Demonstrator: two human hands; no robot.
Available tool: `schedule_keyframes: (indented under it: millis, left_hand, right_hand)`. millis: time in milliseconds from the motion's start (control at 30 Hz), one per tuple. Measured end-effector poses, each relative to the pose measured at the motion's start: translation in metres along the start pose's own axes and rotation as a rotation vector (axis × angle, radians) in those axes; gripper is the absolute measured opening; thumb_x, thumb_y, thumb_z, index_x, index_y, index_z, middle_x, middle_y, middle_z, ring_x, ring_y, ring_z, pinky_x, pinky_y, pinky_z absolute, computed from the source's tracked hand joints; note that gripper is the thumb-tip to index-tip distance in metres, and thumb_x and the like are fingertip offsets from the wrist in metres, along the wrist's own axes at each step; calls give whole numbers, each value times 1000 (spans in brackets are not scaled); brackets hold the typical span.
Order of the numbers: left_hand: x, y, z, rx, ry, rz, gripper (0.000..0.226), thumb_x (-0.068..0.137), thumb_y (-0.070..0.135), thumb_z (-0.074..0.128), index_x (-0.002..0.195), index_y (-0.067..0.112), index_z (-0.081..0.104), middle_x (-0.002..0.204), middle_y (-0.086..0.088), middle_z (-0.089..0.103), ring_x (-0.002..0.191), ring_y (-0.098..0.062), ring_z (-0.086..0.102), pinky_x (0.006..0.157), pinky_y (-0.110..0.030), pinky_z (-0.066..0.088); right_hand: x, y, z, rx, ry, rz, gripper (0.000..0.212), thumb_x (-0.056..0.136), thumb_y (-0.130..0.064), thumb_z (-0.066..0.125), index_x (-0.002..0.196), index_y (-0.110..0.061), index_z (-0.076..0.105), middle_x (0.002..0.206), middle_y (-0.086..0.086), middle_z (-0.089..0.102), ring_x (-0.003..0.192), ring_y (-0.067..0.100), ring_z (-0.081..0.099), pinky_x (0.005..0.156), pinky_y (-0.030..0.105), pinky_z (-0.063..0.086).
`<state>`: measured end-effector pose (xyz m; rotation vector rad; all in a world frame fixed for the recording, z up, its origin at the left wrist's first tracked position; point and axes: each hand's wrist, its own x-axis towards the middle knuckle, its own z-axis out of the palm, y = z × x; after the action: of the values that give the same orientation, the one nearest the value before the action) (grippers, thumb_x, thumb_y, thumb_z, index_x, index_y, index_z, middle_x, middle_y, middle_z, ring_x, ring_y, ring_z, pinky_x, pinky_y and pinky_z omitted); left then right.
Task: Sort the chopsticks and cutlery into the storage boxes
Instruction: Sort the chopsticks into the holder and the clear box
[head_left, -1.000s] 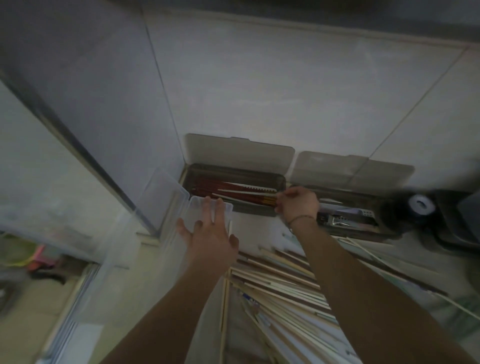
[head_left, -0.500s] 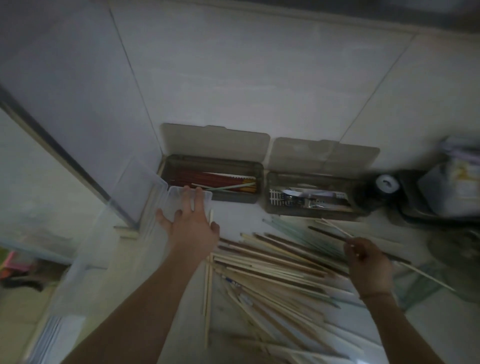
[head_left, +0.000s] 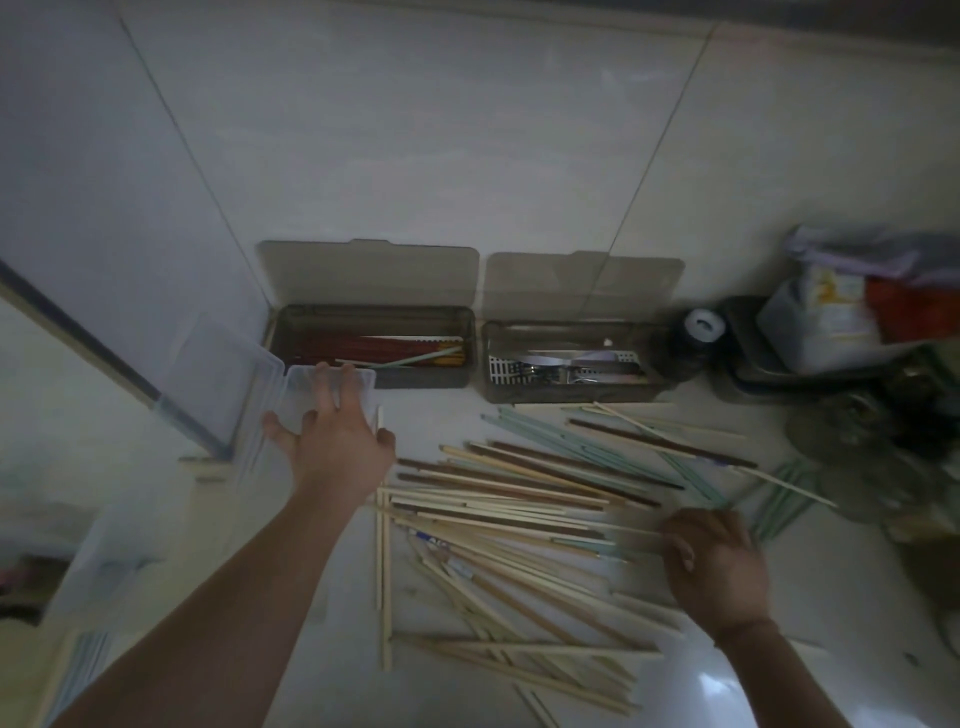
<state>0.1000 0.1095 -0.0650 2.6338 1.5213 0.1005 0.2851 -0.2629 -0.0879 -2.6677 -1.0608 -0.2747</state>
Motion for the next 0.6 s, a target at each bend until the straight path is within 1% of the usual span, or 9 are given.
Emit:
schedule_keyframes:
  millis: [67,133,300,367,433,500,533,600]
  left_hand:
    - [0,0,0,-1,1,4,87,77,49,60,148,26,15,158,-6,9,115,-33,56,107,-66,9]
    - [-1,0,0,-2,-1,2,87,77,49,59,148,26,15,158,-6,8,115,-33,56,107,-66,9]
    - [0,1,0,-6,1,8,87,77,49,60,147,27,14,157,-5,8,114,-33,56,107,-66,9]
    - [1,-1,0,-1,2,6,87,77,50,60,147,27,14,158,-4,8,114,-33,56,107,-66,9]
    - [1,-1,0,-7,2,5,87,77,49,59,148,26,14,158,-4,9,115,-32,55,107,-66,9]
    - [1,0,0,-6,1,5,88,77,50,59,148,26,14,158,-4,8,116,-31,54,107,-67,9]
    - [1,0,0,1,2,5,88,77,51,59,148,27,13,158,-4,8,117,-31,54,108,-67,9]
    - [1,0,-1,5,-1,0,89,77,51,59,148,27,12,158,-4,7,117,-30,54,108,-67,8]
  right_hand:
    - [-12,3,-3,-51,-10,6,30,69,-39,48,76,-26,74,90,-3,69,86,35,58,73,39,45]
    - [-20,5,-4,-89,-36,-8,29,70,-42,49,76,-27,73,92,-4,69,88,35,56,72,38,43]
    - [-22,7,-4,-86,-41,57,33,77,-41,47,76,-21,73,91,1,70,88,38,57,69,40,44]
    - [-18,4,-8,-45,-40,85,34,81,-39,46,80,-19,73,93,2,70,90,39,58,70,40,44]
    - [-9,0,-12,41,-8,90,34,86,-37,46,83,-15,72,92,4,70,87,37,60,71,40,46]
    - [7,-11,-16,185,2,110,34,89,-35,46,88,-12,71,89,6,70,79,34,64,69,33,47]
    - [17,-20,-18,241,2,121,30,90,-31,48,90,-10,70,89,8,70,75,32,66,68,30,46]
    - [40,-43,-17,314,2,115,21,92,-23,52,93,-10,69,89,8,70,72,30,66,67,28,44]
